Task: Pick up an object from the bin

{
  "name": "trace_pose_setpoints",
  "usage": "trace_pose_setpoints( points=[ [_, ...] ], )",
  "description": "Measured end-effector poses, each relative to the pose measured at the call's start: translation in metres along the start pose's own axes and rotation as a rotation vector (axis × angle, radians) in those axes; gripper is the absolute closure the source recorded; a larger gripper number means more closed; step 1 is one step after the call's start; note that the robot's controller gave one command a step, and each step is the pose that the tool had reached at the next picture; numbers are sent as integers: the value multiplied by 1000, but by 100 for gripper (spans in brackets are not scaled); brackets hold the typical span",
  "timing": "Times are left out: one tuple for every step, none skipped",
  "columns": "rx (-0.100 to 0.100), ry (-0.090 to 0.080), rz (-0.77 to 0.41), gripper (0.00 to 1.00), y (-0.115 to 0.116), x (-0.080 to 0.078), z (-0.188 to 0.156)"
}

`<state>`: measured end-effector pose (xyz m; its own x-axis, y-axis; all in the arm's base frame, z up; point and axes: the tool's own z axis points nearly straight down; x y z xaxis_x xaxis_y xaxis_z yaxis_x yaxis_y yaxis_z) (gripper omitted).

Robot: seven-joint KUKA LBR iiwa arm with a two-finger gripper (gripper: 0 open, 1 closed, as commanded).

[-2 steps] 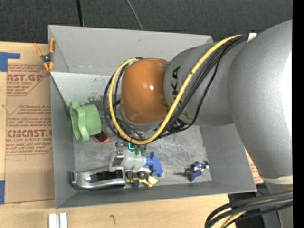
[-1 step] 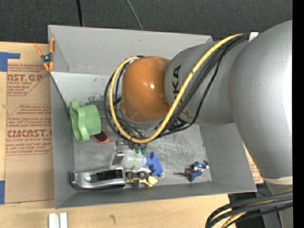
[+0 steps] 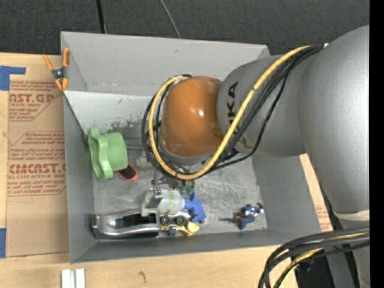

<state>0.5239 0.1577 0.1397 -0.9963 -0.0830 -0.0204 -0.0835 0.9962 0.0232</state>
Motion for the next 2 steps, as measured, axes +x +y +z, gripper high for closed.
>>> trace_pose_setpoints(
  points=[
    [17,-2,-9,0,-12,0,6],
    [23,19,-56,0,-52,10,15]
  ],
)
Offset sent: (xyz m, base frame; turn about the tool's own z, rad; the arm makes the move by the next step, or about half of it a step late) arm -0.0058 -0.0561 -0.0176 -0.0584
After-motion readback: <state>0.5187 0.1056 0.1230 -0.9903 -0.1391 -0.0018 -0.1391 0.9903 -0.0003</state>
